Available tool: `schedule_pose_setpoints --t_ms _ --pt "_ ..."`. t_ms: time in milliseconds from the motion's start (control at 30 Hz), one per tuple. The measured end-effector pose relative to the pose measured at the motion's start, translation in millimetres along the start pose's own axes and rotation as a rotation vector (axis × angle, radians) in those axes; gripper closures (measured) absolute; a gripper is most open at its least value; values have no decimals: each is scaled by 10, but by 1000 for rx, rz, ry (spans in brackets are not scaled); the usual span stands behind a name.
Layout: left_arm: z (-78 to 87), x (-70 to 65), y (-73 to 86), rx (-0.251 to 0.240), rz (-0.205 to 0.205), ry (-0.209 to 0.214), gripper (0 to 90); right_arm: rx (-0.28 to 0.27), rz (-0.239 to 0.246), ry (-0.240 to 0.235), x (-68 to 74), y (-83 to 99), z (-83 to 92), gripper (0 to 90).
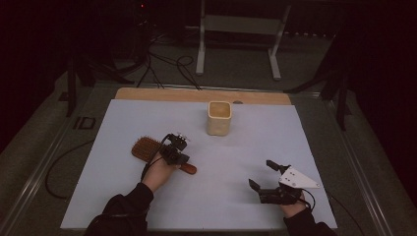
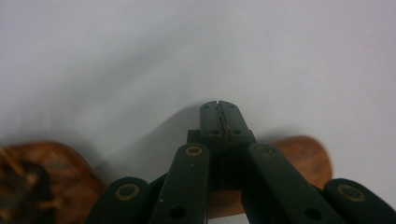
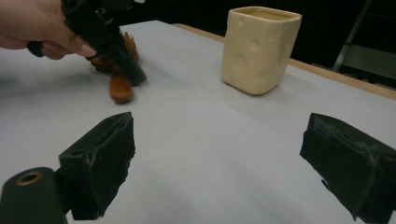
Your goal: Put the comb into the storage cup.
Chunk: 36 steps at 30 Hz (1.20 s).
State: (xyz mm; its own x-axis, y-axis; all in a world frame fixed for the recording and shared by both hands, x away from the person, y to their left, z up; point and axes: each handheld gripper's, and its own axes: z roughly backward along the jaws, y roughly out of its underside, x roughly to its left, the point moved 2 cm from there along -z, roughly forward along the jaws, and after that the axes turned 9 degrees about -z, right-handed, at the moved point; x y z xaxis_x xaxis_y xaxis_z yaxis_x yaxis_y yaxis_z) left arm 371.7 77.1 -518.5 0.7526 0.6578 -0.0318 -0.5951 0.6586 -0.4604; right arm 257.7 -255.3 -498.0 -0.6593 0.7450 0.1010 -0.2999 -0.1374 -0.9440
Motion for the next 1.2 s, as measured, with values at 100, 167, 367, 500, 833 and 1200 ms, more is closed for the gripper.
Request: schedule_pose_setpoints --t_ms 100,167,367,500,833,1200 --pt "42 -49 65 -2 -11 9 900 0 -5 1 -1 -2 3 90" --pt "66 -57 117 4 -9 26 900 -2 -5 1 -1 -2 4 90" --pt "181 -63 276 11 -9 25 900 0 -6 2 1 -2 2 90" --pt "261 -47 380 15 -5 21 900 0 -9 3 1 -2 -4 90" --pt "414 35 665 67 -11 -22 900 0 -12 5 5 -3 -7 90" --pt "548 244 886 90 22 -79 900 -3 -14 6 -1 -3 -11 90"
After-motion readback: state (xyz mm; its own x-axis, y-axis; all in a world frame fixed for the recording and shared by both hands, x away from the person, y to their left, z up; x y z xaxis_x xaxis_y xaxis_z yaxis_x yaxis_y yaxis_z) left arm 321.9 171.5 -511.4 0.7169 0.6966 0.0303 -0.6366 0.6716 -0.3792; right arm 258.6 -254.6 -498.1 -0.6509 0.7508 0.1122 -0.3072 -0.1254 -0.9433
